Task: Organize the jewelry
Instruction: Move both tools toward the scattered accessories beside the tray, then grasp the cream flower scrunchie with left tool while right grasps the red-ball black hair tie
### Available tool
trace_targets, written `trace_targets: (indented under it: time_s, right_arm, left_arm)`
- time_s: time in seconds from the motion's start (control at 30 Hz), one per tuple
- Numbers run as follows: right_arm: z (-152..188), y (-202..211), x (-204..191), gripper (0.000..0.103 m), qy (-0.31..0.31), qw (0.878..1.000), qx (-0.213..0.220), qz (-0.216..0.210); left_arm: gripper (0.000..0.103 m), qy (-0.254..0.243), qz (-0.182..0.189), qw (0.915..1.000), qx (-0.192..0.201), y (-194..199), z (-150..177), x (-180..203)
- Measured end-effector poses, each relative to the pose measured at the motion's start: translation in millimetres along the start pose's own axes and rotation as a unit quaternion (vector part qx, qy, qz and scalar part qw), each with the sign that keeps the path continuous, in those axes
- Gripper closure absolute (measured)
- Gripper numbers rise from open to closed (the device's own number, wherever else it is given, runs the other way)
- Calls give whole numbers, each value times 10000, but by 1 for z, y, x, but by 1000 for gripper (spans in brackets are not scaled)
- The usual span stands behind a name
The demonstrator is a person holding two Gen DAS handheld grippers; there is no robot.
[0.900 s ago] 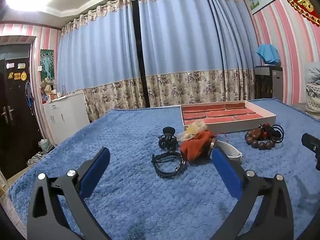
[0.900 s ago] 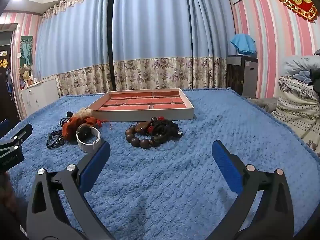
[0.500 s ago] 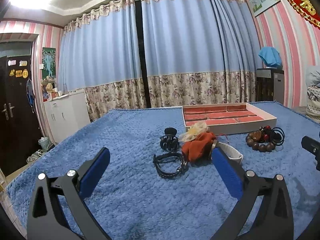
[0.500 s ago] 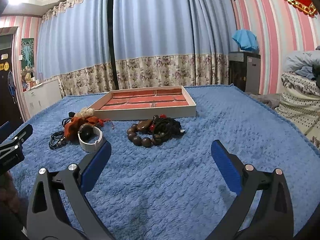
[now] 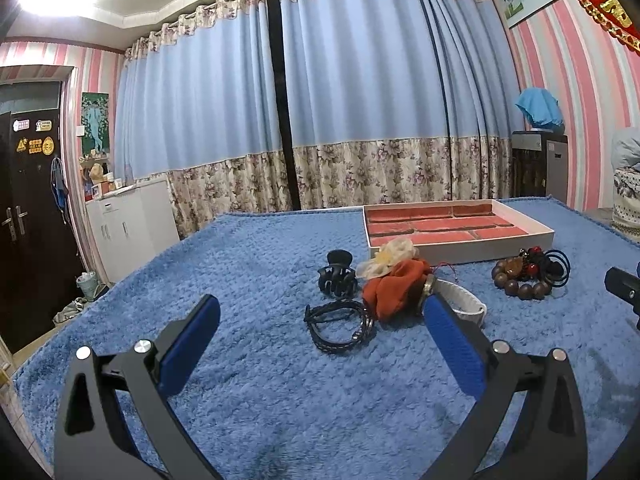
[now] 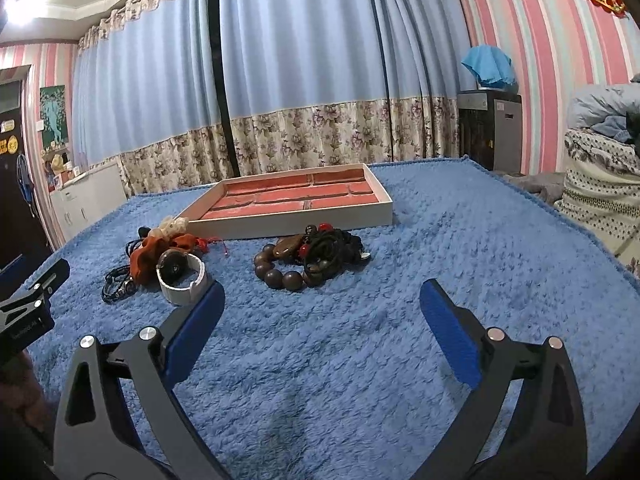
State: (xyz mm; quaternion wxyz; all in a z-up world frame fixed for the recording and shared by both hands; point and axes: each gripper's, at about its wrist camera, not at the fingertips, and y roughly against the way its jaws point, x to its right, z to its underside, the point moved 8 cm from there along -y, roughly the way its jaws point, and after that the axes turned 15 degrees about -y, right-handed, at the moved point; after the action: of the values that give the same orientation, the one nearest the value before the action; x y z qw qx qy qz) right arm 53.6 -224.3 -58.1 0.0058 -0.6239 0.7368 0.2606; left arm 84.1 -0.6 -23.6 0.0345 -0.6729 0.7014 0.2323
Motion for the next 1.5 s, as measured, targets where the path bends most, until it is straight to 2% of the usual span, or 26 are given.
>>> trace_targets:
  time_s: [0.1,0.17,0.3,0.37,0.4,0.43,0.53,0.63,0.7,0.9,1.0,1.07,1.13,1.4,1.47,1.5]
  right_arm:
    - [-4,4,-5,8,125,9999,-71,11]
    - [-13,11,-9,8,202,9998,-67,-68]
    - [-42,15,-12,10,490,9988,90,-32]
    - [-55,7,-12,16,546,9985,89,-18]
    - [-61,0,-13,19,581,9983,73,-28]
    - [-64,-7,-13,27,612,9981,19,-29]
    - [-61,-39,-9,42,566,9977,-364,-15]
    - [-55,-69,-2,51,494,9962,-716,81]
    - [-53,-85,3,53,420,9948,-925,108]
    - [-37,-114,7,64,371,9898,-1373,78]
    - [-33,-123,8,75,385,9882,-1480,111]
    - [-31,-131,7,90,433,9864,-1583,114]
    - [-28,-135,6,98,461,9850,-1663,79]
    - [-45,-132,-3,99,496,9896,-1351,-45]
    - [-46,-134,-4,99,506,9895,-1355,-76]
    - [-47,-134,-4,99,496,9897,-1342,-95]
  left_arm:
    - [4,-51,-33,10000,-33,-1,-1,0]
    - [4,-56,85,9999,-44,2,-7,0]
    - [4,-56,268,9995,159,8,-45,-3]
    - [4,-131,283,9993,212,2,-64,-1]
    - [4,-134,421,9989,168,-6,-73,3]
    - [4,-100,567,9983,116,-13,-78,6]
    - [4,-52,771,9970,-26,-38,-85,17]
    - [4,-147,845,9961,-194,-60,-85,28]
    - [4,-104,914,9953,-307,-72,-83,31]
    - [4,-108,950,9939,-546,-100,-73,38]
    - [4,-149,939,9938,-584,-111,-71,40]
    - [4,-130,1007,9928,-634,-119,-70,41]
    - [4,-97,1085,9917,-676,-123,-70,42]
    - [4,-121,1238,9893,-763,-139,-69,49]
    - [8,-112,1251,9885,-837,-145,-67,51]
    - [17,-113,1274,9878,-890,-147,-65,52]
